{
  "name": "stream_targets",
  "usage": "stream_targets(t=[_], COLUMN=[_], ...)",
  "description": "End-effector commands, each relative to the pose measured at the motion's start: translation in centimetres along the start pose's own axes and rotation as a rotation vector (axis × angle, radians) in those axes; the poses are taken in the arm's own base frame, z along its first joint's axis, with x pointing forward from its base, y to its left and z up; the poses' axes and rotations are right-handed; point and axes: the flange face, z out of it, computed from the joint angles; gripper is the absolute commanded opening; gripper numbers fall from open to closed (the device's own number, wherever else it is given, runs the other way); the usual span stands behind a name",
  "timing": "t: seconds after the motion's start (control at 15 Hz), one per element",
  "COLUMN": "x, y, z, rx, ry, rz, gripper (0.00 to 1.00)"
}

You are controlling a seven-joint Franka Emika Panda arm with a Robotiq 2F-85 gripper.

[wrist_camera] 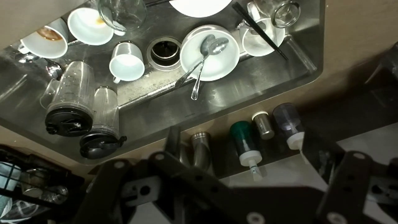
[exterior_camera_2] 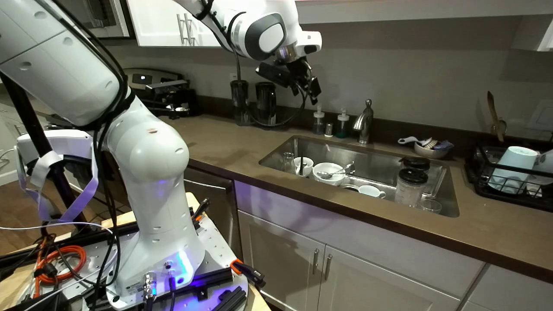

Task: Push the faucet handle up

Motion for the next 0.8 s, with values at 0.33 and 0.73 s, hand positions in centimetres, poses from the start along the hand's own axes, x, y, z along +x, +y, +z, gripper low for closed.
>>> stream_targets(t=[0.33, 0.73], x=[1.8, 5.8], y=[-1.9, -3.8], z=[2.9, 6.8], rx=[0.038, 0.071], ry=[0.222, 0.358], rz=[-0.021, -0.005], gripper=[1.0, 1.0])
